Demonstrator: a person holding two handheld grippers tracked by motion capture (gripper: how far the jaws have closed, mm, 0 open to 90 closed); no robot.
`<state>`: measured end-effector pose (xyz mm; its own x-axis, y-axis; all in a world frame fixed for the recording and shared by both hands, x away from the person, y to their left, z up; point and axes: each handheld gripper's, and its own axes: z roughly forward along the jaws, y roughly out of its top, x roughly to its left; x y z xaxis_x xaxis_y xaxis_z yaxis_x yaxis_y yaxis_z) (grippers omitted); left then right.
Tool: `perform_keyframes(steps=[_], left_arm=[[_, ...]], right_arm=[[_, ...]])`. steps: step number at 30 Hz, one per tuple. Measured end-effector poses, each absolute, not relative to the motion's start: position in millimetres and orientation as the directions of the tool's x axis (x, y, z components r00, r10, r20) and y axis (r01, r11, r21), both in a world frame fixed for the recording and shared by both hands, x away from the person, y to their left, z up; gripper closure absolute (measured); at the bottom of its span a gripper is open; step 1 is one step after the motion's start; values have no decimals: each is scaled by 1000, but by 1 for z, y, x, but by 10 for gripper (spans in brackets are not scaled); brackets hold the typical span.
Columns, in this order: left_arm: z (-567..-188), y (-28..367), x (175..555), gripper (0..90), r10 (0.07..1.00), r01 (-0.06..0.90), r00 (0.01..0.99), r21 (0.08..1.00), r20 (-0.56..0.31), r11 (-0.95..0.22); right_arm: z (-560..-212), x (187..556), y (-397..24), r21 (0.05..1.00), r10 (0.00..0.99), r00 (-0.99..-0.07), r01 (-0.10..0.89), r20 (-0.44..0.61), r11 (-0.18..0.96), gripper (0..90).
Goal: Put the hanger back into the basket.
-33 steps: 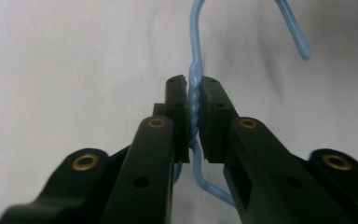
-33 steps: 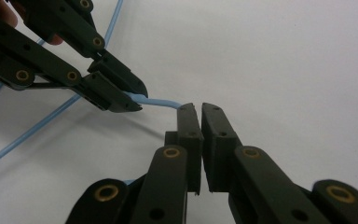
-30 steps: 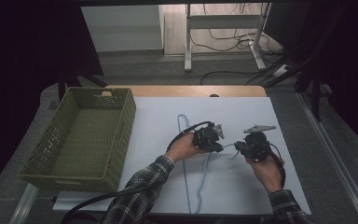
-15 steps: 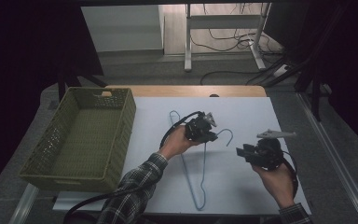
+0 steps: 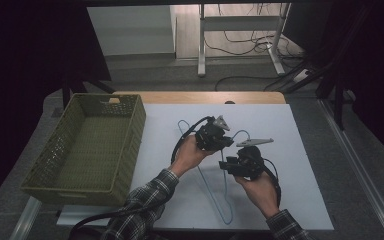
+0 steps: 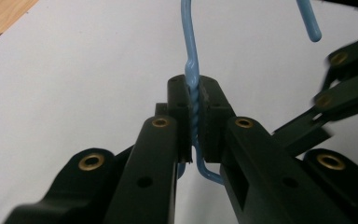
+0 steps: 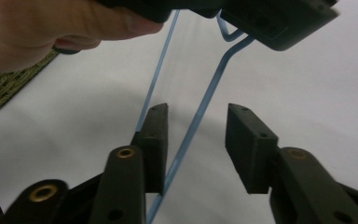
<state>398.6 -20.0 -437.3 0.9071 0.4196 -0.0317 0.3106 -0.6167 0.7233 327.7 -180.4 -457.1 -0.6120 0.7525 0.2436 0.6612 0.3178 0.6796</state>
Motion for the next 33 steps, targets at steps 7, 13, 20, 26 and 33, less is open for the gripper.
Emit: perform_keyframes(steps=[7, 13, 20, 26, 33], left_arm=[[-433, -20, 393, 852, 416, 318, 907, 747, -61, -583], [-414, 3, 390, 611, 410, 304, 911, 754, -51, -582], [-400, 40, 376, 312, 385, 347, 915, 724, -122, -596], [-403, 65, 357, 215, 389, 355, 914, 685, -113, -637], [-407, 77, 345, 400, 310, 280, 948, 628, -65, -726]], right_arm=[[-459, 329, -183, 665, 764, -599, 675, 239, 322, 829], [-449, 333, -204, 652, 729, -599, 704, 332, 281, 873], [-437, 332, -210, 665, 690, -665, 657, 287, 356, 873], [-427, 327, -213, 666, 616, -743, 601, 261, 442, 873], [-427, 315, -200, 645, 522, -813, 547, 258, 533, 873]])
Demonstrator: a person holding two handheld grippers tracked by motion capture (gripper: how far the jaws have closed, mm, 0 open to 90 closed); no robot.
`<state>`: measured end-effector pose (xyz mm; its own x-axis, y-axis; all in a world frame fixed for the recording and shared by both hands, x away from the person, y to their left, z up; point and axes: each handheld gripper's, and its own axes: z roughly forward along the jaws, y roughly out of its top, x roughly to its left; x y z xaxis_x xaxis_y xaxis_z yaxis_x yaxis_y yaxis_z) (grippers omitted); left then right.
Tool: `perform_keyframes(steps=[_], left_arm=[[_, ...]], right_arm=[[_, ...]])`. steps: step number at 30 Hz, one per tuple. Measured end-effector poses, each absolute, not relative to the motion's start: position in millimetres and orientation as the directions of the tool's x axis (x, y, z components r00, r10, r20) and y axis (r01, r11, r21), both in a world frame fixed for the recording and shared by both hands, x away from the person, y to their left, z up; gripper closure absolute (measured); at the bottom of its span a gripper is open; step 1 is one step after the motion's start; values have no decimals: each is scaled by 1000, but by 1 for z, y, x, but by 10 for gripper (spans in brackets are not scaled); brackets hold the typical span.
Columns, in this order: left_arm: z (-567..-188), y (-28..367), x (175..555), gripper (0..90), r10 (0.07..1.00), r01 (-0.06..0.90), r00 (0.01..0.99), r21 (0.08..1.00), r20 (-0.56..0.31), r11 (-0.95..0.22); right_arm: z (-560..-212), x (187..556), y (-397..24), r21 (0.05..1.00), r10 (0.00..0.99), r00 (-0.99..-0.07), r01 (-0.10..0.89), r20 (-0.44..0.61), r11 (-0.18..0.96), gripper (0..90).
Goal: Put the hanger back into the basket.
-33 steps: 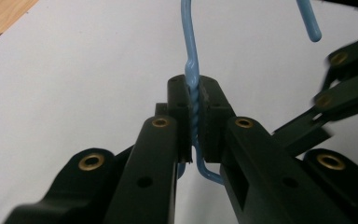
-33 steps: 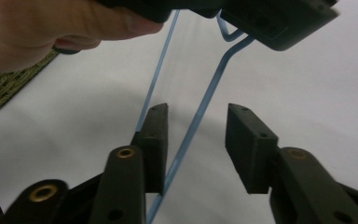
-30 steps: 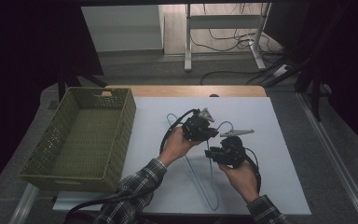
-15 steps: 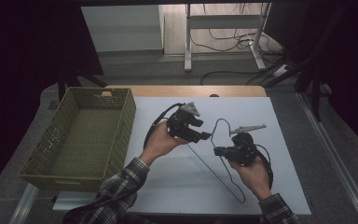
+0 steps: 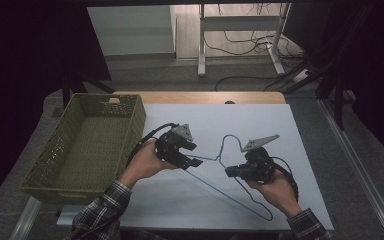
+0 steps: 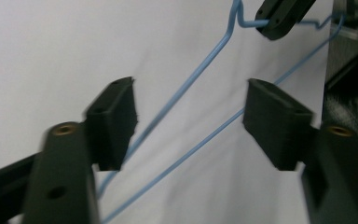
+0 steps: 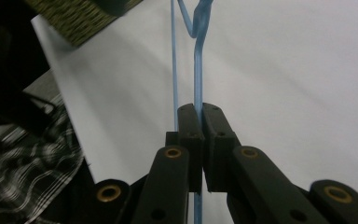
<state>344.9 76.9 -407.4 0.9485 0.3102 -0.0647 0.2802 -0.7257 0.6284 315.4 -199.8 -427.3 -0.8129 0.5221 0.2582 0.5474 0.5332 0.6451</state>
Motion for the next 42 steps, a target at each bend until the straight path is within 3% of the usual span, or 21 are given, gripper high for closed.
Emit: perform_keyframes(steps=[2, 6, 11, 13, 17, 19, 23, 30, 36, 42], left_arm=[[-411, 75, 345, 414, 289, 261, 956, 597, -50, -759], [-415, 71, 349, 553, 239, 237, 968, 558, -71, -795], [-420, 65, 351, 633, 158, 177, 984, 526, -81, -832], [-421, 63, 351, 745, 133, 158, 987, 525, -85, -837], [-419, 59, 348, 861, 102, 139, 990, 527, -100, -838], [-417, 59, 347, 866, 138, 178, 984, 543, -115, -821], [-412, 61, 344, 869, 188, 225, 974, 547, -125, -806], [-404, 77, 345, 869, 280, 320, 946, 599, -162, -734], [-394, 97, 345, 869, 342, 383, 920, 635, -194, -671], [-383, 117, 345, 870, 393, 417, 898, 671, -199, -612]], right_arm=[[-428, 313, -194, 645, 500, -826, 534, 260, 547, 872], [-428, 311, -186, 640, 461, -849, 508, 259, 576, 872], [-424, 310, -181, 641, 427, -869, 479, 251, 599, 872], [-423, 309, -181, 647, 412, -879, 461, 240, 607, 872], [-422, 311, -183, 645, 432, -884, 437, 178, 627, 864], [-421, 314, -186, 651, 439, -887, 417, 140, 634, 850], [-418, 315, -192, 681, 481, -871, 414, 103, 604, 694], [-400, 311, -209, 747, 541, -836, 415, 88, 519, 524], [-391, 308, -221, 779, 565, -818, 424, 111, 461, 429], [-394, 307, -227, 781, 579, -804, 445, 133, 438, 406]])
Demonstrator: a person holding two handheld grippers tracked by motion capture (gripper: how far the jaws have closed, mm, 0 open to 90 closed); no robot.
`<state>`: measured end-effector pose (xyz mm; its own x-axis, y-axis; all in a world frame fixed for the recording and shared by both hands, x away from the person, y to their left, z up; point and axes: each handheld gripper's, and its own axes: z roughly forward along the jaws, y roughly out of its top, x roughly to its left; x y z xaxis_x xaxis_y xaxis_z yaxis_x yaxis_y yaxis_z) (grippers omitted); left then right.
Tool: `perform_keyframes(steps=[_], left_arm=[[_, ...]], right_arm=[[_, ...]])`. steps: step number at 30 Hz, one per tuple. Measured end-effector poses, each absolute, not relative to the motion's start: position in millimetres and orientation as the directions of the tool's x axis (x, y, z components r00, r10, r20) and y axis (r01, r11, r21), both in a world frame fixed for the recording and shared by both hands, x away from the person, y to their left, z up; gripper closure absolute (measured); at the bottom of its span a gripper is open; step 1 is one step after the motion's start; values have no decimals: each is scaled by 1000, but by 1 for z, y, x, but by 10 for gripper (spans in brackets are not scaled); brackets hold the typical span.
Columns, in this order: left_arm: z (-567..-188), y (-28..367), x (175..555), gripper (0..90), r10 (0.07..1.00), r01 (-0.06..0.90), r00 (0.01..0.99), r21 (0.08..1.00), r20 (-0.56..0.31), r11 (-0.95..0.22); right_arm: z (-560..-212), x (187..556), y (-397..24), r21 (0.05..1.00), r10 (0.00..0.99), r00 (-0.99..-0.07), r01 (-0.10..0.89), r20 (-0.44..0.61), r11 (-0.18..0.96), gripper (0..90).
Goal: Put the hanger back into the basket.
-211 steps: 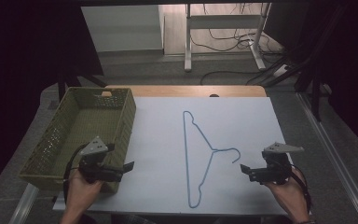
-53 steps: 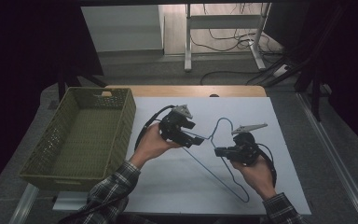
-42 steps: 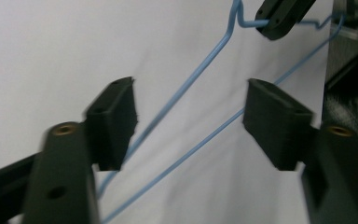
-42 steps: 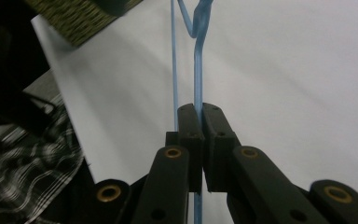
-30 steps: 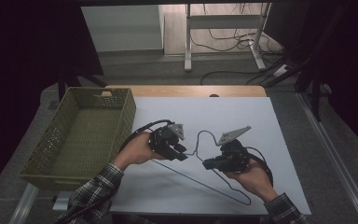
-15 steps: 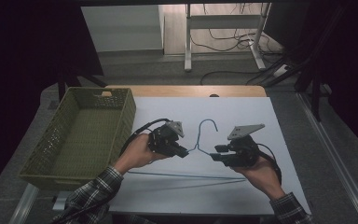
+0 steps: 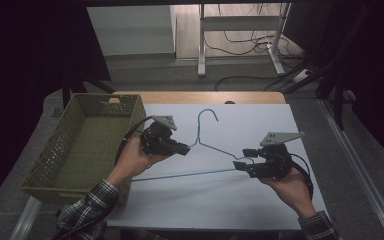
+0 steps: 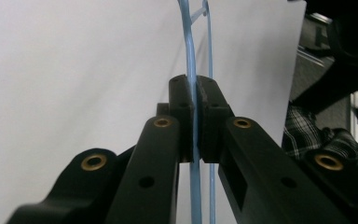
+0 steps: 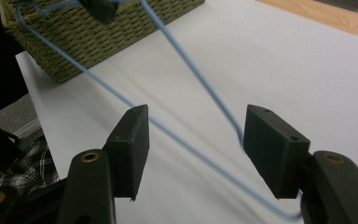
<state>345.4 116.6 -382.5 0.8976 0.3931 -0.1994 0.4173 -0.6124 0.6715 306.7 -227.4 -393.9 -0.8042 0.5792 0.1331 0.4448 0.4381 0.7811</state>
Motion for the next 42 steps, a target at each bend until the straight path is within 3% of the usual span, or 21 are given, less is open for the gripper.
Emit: perform_keyframes(steps=[14, 30, 42], left_arm=[[-355, 171, 347, 870, 557, 477, 812, 747, -172, -464], [-336, 282, 332, 870, 756, 515, 641, 805, -132, -296], [-352, 360, 317, 869, 859, 542, 498, 815, -116, -204]], right_arm=[[-403, 306, -235, 776, 600, -783, 478, 164, 412, 407], [-410, 302, -248, 790, 625, -756, 497, 194, 357, 405], [-417, 302, -254, 781, 646, -736, 519, 201, 348, 404]])
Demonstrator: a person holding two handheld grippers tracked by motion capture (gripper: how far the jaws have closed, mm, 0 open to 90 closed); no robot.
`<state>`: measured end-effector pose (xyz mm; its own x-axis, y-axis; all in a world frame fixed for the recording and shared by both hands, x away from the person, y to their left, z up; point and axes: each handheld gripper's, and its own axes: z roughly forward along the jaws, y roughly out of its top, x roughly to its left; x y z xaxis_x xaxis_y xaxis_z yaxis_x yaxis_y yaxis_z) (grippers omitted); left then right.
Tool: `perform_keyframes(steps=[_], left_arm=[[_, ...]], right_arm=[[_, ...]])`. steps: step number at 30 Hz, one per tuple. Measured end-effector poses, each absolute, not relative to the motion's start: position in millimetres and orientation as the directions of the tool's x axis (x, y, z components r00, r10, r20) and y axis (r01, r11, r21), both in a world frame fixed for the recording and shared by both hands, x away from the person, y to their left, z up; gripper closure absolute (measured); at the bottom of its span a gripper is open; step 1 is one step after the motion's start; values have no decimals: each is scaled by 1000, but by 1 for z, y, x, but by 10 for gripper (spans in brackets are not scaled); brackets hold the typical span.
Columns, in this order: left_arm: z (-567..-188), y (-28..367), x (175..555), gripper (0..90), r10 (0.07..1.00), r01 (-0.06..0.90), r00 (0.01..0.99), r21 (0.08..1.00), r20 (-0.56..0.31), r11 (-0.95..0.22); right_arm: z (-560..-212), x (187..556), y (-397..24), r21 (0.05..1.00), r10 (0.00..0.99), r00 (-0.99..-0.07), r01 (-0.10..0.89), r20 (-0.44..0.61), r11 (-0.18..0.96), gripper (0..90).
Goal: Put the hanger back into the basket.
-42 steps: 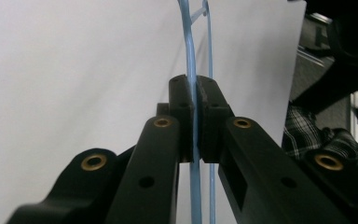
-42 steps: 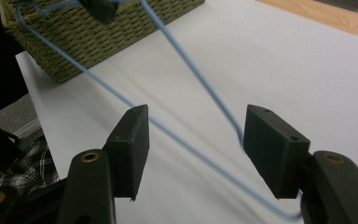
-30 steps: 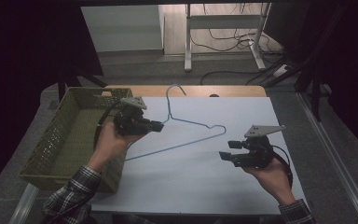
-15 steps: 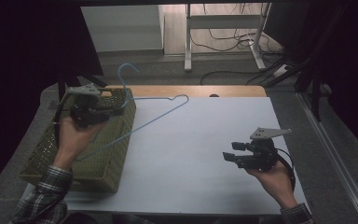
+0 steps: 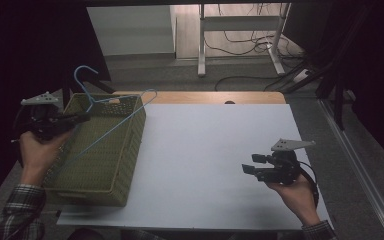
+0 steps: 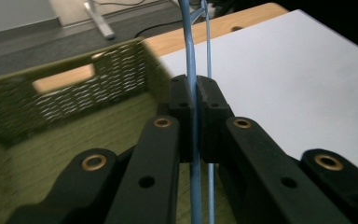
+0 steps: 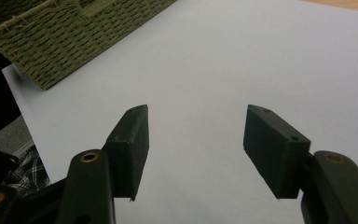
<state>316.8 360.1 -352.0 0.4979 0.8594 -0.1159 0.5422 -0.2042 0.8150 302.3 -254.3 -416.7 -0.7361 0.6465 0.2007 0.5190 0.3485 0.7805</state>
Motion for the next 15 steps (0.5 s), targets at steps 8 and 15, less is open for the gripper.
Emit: perform_keyframes(steps=[8, 15], left_arm=[[-374, 394, 310, 870, 891, 551, 437, 820, -122, -158], [-393, 410, 316, 870, 898, 551, 426, 819, -110, -161]], right_arm=[[-421, 304, -255, 771, 656, -727, 532, 204, 350, 405], [-424, 305, -254, 766, 658, -726, 535, 202, 356, 406]])
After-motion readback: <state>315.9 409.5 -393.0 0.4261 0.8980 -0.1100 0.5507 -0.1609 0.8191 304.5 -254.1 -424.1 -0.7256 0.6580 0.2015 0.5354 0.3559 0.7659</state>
